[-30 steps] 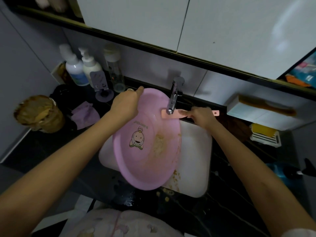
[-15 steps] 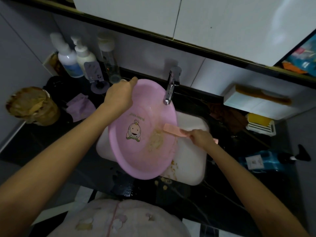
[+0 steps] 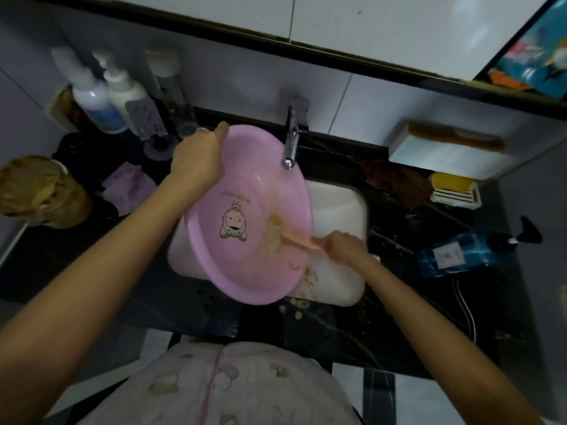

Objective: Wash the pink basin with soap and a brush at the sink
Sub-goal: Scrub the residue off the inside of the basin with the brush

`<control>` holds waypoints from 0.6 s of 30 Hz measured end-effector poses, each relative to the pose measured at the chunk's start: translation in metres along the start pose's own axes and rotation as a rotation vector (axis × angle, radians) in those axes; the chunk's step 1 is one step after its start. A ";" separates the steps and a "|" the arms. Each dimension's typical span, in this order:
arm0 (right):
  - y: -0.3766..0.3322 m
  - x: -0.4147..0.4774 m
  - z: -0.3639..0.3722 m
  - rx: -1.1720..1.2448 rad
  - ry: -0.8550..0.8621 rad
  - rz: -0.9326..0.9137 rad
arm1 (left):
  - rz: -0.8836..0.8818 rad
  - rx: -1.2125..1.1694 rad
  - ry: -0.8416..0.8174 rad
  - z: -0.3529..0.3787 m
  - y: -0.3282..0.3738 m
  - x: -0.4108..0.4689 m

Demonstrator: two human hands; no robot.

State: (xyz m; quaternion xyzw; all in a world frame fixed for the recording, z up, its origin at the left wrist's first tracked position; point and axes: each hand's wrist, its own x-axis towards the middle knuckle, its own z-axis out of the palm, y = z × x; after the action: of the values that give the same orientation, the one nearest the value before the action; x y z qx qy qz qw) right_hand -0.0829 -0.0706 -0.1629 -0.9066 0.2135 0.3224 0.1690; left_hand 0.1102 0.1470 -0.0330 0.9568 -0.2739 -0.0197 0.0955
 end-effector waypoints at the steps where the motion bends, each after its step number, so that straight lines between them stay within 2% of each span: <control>1: -0.007 0.010 -0.011 -0.042 0.051 0.042 | 0.004 0.000 -0.002 0.000 -0.001 -0.001; 4: -0.030 0.032 -0.028 -0.088 0.254 0.011 | 0.008 -0.001 -0.004 -0.001 -0.002 -0.001; 7: -0.039 0.034 -0.016 -0.009 0.358 -0.078 | -0.005 -0.010 -0.005 0.000 -0.005 -0.003; 10: -0.041 0.021 0.000 -0.228 0.220 -0.101 | -0.020 -0.028 -0.016 0.004 -0.012 -0.005; 12: -0.043 0.007 0.009 -0.251 0.069 -0.119 | -0.036 -0.049 -0.028 0.008 -0.016 -0.005; 18: -0.052 -0.025 0.014 0.141 -0.162 -0.112 | -0.048 -0.095 -0.020 0.016 -0.025 -0.008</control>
State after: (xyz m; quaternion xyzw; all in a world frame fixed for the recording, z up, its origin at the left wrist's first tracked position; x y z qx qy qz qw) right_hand -0.0824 -0.0133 -0.1480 -0.8739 0.1704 0.3688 0.2668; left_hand 0.1149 0.1688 -0.0539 0.9571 -0.2508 -0.0443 0.1379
